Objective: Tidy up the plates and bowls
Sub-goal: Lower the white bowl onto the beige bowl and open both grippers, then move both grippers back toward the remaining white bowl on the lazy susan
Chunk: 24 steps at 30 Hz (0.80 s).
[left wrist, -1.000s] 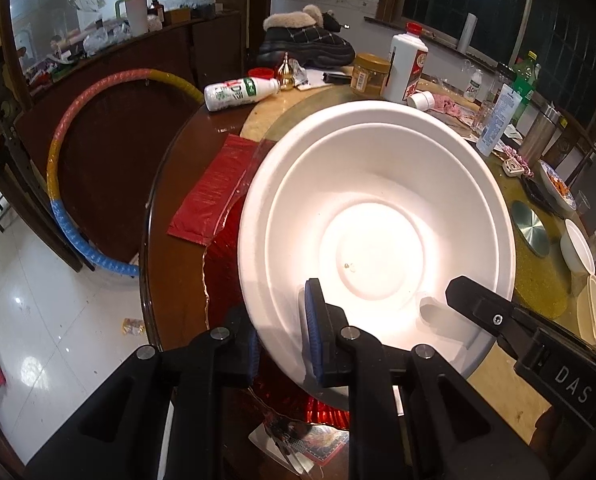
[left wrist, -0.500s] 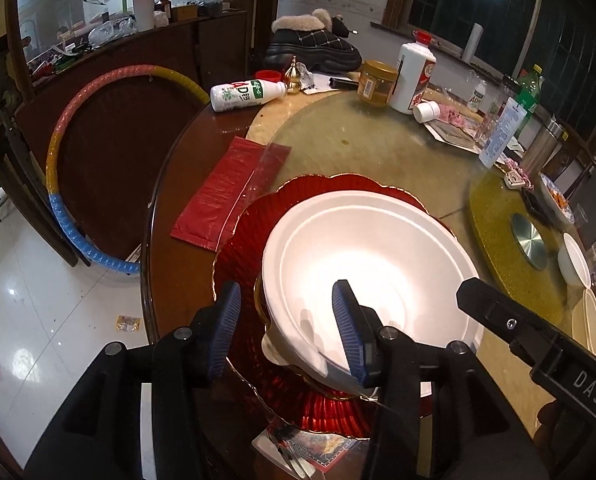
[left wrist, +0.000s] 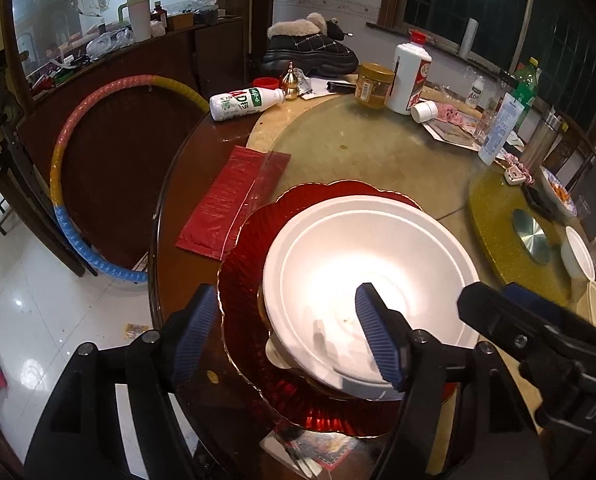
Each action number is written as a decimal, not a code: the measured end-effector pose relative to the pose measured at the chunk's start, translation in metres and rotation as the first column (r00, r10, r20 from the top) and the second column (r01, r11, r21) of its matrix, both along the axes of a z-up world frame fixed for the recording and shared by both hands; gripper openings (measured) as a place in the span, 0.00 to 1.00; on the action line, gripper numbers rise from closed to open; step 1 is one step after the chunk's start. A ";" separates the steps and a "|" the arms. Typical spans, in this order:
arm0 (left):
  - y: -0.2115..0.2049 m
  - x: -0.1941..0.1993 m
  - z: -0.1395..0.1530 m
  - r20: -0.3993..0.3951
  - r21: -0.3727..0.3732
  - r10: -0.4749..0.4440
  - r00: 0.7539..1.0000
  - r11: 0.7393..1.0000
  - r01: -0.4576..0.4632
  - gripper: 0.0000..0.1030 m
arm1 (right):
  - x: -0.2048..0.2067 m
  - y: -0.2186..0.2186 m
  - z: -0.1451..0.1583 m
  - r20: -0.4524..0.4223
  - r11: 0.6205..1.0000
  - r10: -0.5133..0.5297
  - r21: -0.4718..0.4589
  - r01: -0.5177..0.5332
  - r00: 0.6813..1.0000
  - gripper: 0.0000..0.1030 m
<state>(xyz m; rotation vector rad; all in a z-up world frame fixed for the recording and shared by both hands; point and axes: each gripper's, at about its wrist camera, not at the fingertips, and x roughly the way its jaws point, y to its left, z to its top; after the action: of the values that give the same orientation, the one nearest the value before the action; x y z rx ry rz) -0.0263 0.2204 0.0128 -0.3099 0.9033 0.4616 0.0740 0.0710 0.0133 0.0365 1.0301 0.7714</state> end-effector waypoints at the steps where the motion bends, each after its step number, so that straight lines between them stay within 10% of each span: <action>1: 0.000 0.000 0.000 -0.002 -0.001 0.001 1.000 1.000 -0.001 0.71 | 0.000 0.001 0.002 0.004 1.000 0.004 -0.015 -0.004 1.000 0.87; 24: -0.003 -0.015 0.023 0.077 0.004 -0.004 0.997 1.000 0.003 0.71 | -0.012 -0.011 0.018 0.066 0.997 0.014 -0.076 -0.009 0.998 0.99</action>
<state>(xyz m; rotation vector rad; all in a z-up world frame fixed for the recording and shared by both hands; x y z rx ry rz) -0.0411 0.2169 0.0358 -0.3208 0.8281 0.4453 0.0621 0.0599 0.0308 -0.0599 0.9962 0.7385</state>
